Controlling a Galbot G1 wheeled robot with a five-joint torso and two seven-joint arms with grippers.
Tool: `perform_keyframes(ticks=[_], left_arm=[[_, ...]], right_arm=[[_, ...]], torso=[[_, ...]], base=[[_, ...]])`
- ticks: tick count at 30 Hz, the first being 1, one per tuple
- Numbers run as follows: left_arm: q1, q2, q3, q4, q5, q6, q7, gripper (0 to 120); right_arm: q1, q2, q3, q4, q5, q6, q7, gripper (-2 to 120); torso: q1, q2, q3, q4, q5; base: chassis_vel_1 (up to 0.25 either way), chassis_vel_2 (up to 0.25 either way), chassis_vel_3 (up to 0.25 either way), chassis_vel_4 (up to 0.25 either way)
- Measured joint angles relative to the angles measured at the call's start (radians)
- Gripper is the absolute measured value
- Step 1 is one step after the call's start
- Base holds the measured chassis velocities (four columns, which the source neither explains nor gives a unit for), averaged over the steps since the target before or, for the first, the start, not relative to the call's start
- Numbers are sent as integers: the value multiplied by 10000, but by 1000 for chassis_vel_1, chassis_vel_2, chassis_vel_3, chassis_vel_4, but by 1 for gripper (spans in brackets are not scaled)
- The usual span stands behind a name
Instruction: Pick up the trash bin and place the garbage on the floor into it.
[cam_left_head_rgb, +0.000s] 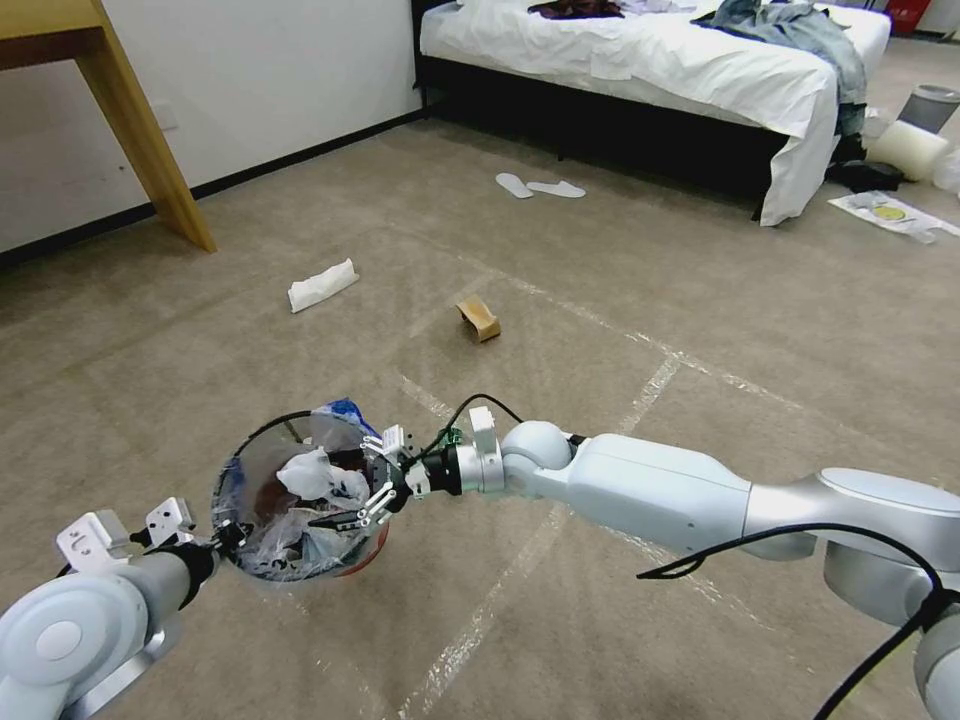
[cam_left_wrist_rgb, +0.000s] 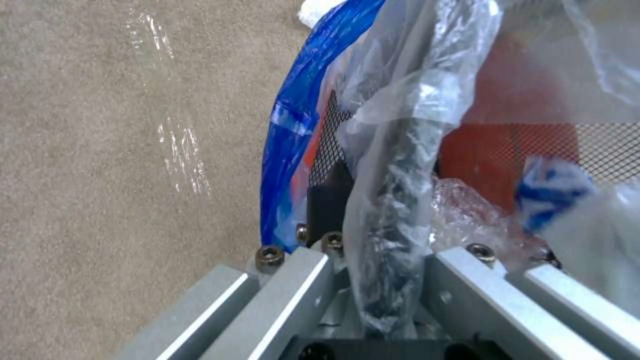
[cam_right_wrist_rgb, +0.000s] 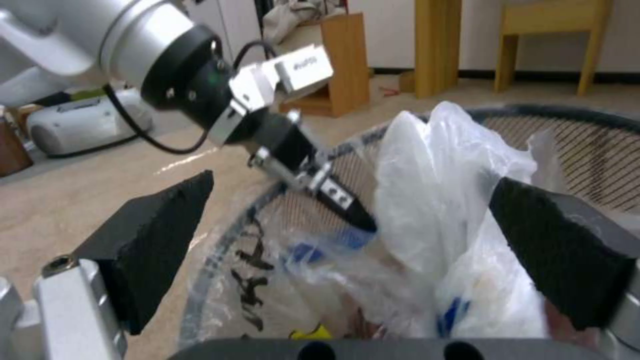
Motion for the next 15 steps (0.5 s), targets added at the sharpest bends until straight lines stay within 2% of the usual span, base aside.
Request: perform_keyframes(ticks=[9, 15], left_arm=[[15, 35, -42, 29, -37, 18, -37, 0], [-37, -12, 15, 125, -30, 22, -64, 0]], right_arm=[[-13, 2, -499, 106, 3, 36, 149, 100], [405, 404, -740, 97, 270, -26, 194, 100]], torso=[[0, 0, 1, -2, 1], [0, 0, 0, -2, 0]], base=[[0, 0, 0, 0], [0, 0, 0, 0]])
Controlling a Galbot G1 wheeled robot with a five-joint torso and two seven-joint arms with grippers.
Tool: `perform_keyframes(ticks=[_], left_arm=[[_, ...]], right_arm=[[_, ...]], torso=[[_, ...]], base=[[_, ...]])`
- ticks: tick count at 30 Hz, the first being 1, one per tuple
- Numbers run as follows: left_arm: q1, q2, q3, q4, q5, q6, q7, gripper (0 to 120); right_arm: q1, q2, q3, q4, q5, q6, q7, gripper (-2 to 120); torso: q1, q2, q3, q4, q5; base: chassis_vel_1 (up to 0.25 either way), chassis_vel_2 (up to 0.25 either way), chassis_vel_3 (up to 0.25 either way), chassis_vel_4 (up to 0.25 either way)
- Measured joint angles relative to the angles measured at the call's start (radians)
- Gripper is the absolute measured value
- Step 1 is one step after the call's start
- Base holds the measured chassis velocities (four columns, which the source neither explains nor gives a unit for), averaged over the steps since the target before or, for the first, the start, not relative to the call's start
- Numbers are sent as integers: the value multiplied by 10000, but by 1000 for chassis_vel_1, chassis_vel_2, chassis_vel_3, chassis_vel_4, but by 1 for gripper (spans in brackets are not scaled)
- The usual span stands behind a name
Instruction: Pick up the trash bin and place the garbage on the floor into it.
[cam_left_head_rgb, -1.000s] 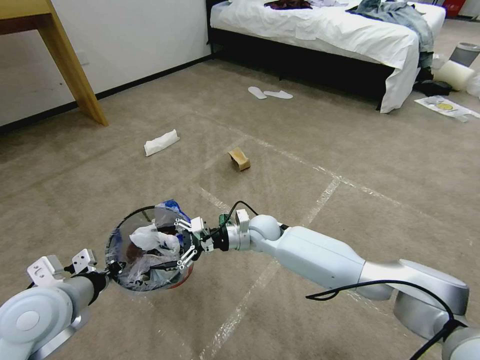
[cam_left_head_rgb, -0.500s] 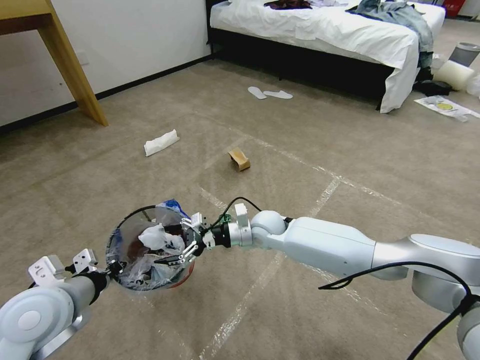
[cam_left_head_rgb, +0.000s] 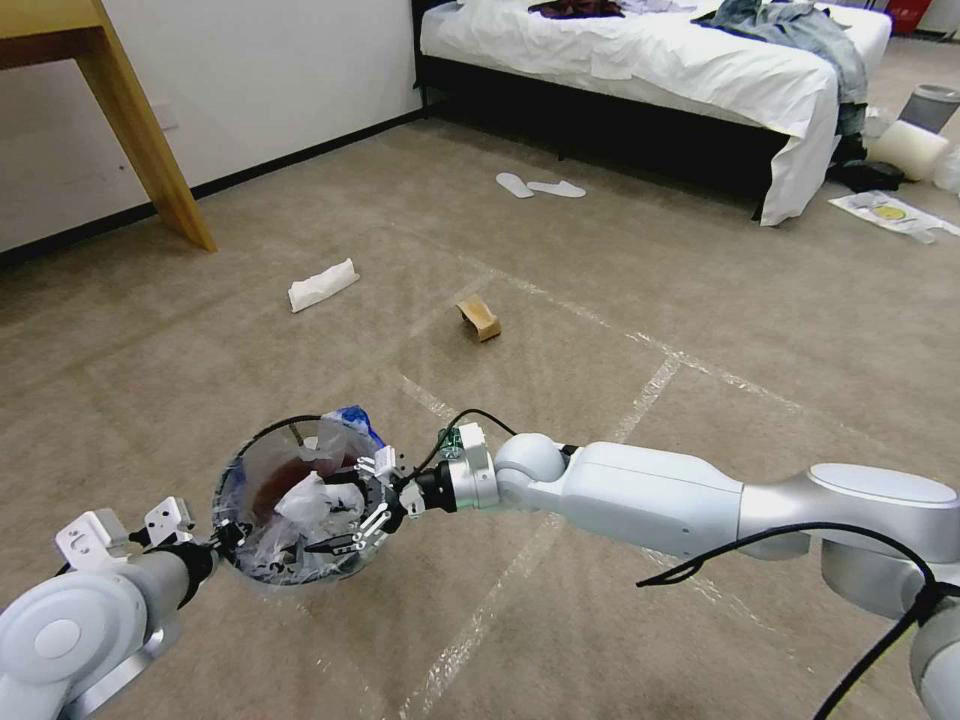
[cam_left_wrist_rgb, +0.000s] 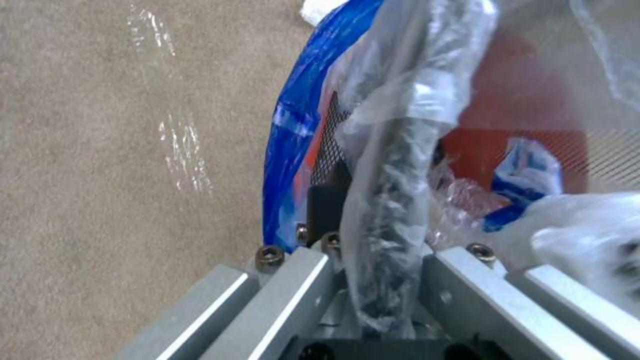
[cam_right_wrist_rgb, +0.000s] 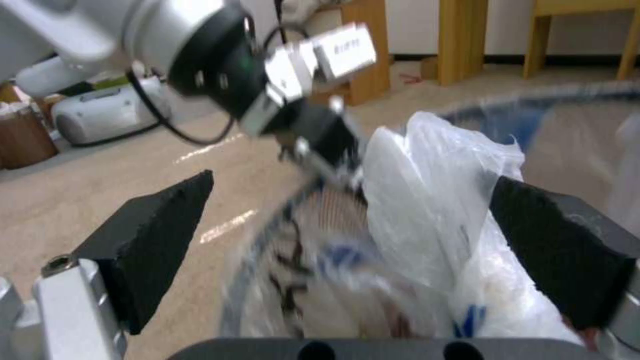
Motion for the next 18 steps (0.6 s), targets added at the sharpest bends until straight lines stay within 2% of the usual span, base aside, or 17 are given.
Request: perform_keyframes(ticks=[6, 9, 11, 18], left_arm=[[-46, 12, 3, 125, 14, 2, -43, 0], [-75, 6, 33, 134, 16, 2, -44, 0], [-70, -4, 57, 143, 21, 2, -45, 0], [-64, 7, 45, 148, 27, 2, -46, 0]], right_arm=[[286, 30, -165, 465, 186, -35, -97, 100], [376, 18, -239, 572, -20, -38, 130, 100], [690, 36, -302, 499, -641, -64, 319, 100], [1274, 149, -288, 337, -1188, -160, 244, 100]], torso=[[0, 0, 0, 0, 0], [0, 0, 0, -2, 1], [0, 0, 1, -1, 2], [0, 0, 0, -1, 1]], base=[[0, 0, 0, 0], [0, 0, 0, 0], [0, 0, 0, 0], [0, 0, 0, 0]])
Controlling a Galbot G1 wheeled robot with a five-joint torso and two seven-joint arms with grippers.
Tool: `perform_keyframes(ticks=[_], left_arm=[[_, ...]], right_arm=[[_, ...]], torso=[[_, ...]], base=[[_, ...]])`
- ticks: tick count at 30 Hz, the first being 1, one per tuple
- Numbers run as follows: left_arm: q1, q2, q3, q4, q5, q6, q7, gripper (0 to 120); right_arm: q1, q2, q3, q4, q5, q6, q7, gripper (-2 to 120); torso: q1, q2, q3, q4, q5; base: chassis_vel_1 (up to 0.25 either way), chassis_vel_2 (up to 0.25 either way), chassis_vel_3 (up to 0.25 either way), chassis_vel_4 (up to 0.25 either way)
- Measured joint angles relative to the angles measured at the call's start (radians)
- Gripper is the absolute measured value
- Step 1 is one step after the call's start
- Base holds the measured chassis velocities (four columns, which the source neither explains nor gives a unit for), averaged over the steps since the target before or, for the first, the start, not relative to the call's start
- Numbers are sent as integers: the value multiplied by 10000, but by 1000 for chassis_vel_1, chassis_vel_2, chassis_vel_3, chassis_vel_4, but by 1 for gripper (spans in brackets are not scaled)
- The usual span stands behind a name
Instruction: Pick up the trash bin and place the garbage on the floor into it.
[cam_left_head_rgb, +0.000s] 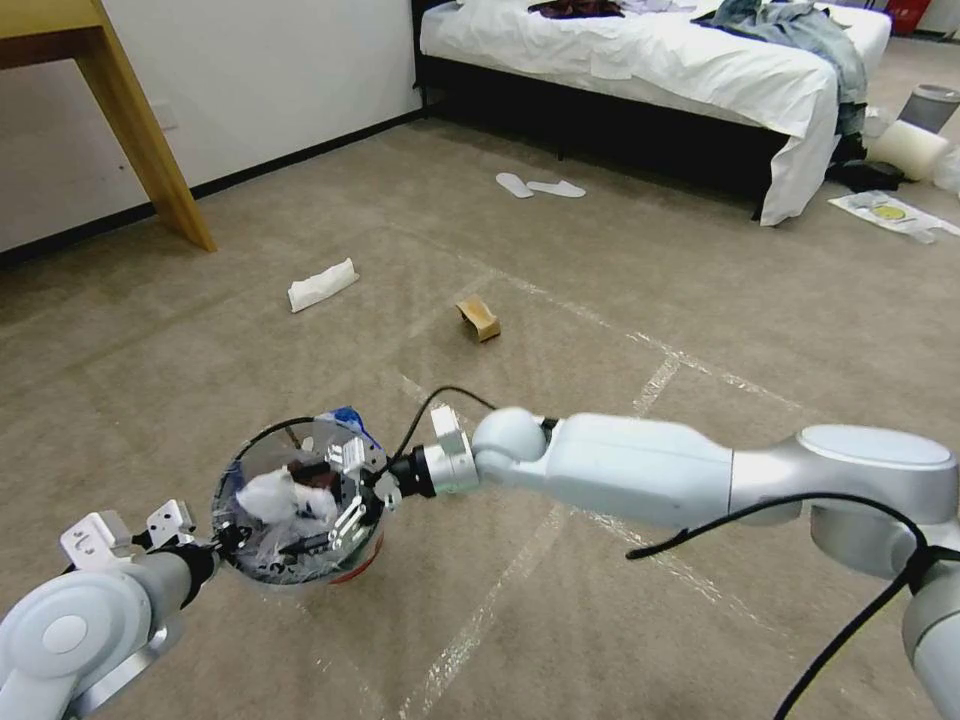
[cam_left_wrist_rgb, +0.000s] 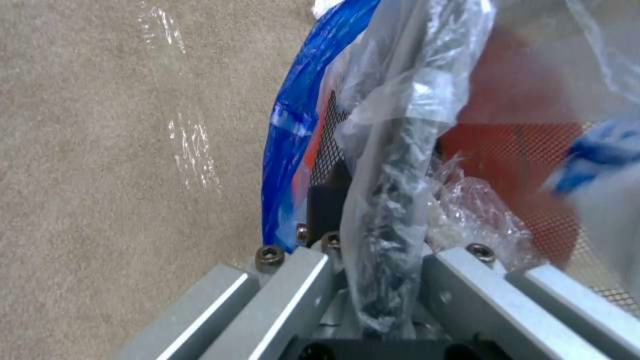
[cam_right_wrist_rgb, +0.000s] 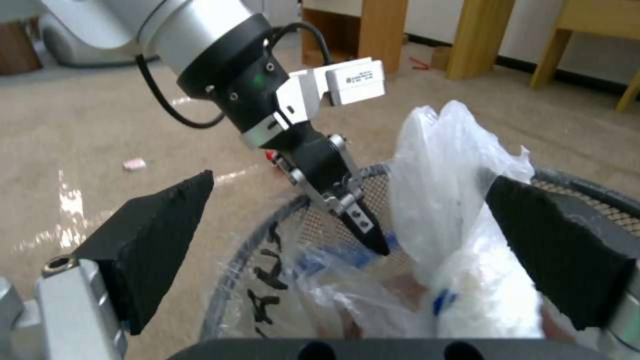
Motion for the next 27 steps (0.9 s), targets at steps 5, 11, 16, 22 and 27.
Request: perform_keyframes(ticks=[5, 11, 16, 22, 27], left_arm=[[-19, -8, 35, 0, 3, 1, 0, 0], [-5, -28, 46, -13, 22, 2, 6, 0], [21, -51, 48, -93, 46, 8, 16, 0], [30, -14, 31, -104, 48, 13, 22, 0], [38, -6, 3, -93, 45, 15, 38, 0]], right_arm=[[134, 156, -33, -66, -460, 59, 96, 100], [377, 427, 139, -602, -2134, -57, -132, 100], [840, 598, 88, -584, -2802, -475, -856, 100], [817, 651, 40, -518, -3471, -423, -606, 100], [819, 652, 280, -616, -4961, -319, -737, 100]], torso=[[0, 0, 0, 0, 0], [0, 0, 1, 1, 0], [0, 0, -1, 0, 0], [1, 0, 0, 1, 0], [-1, 0, -1, 0, 0]], base=[[0, 0, 0, 0], [0, 0, 0, 0], [0, 0, 0, 0], [0, 0, 0, 0], [0, 0, 0, 0]])
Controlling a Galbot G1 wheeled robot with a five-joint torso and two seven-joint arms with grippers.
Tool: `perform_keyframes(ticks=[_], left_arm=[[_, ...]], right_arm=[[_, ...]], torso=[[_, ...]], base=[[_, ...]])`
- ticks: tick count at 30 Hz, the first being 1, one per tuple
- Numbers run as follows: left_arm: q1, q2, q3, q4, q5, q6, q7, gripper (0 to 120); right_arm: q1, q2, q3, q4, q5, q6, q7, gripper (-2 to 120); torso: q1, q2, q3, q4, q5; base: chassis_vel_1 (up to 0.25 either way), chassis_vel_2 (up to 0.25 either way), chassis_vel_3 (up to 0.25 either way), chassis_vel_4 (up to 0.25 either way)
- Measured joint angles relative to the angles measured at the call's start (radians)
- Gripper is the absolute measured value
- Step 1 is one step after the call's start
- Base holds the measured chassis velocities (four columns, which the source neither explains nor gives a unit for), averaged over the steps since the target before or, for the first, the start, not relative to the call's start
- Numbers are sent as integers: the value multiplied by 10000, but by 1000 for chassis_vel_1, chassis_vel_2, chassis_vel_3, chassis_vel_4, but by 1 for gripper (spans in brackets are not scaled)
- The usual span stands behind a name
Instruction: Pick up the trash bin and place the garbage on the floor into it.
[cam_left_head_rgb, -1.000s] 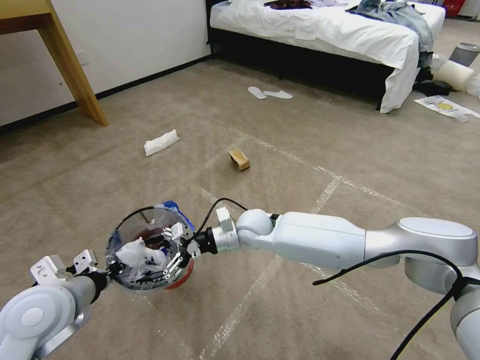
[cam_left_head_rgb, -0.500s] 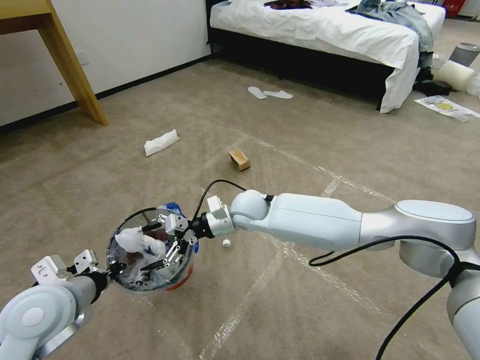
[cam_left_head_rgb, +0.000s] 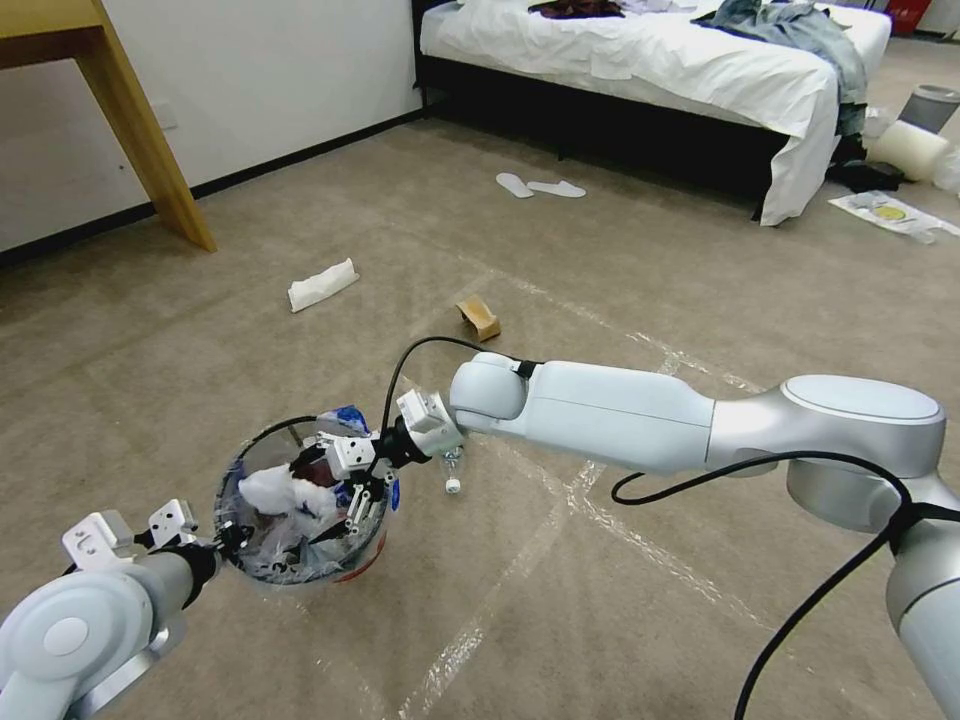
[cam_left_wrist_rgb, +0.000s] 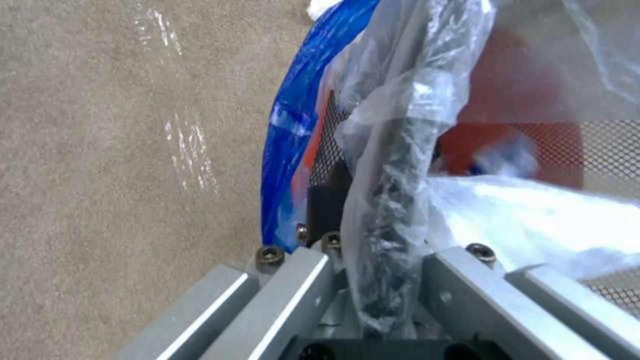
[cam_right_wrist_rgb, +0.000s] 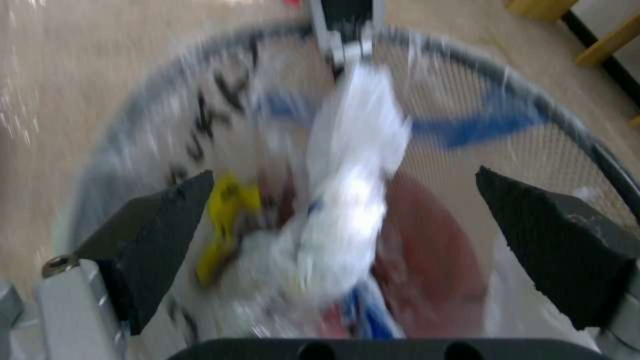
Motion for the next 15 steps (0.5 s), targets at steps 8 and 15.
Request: perform_keyframes(ticks=[8, 15], left_arm=[[-11, 5, 4, 29, 5, 4, 10, 0], [-46, -40, 9, 34, 14, 6, 14, 0]], right_arm=[[87, -71, -259, 103, 1102, -81, 124, 100], [135, -53, -455, 169, 1855, -210, -2, 100]], torso=[[0, 0, 0, 0, 0], [0, 0, 1, 0, 1]], base=[[0, 0, 0, 0], [0, 0, 0, 0]])
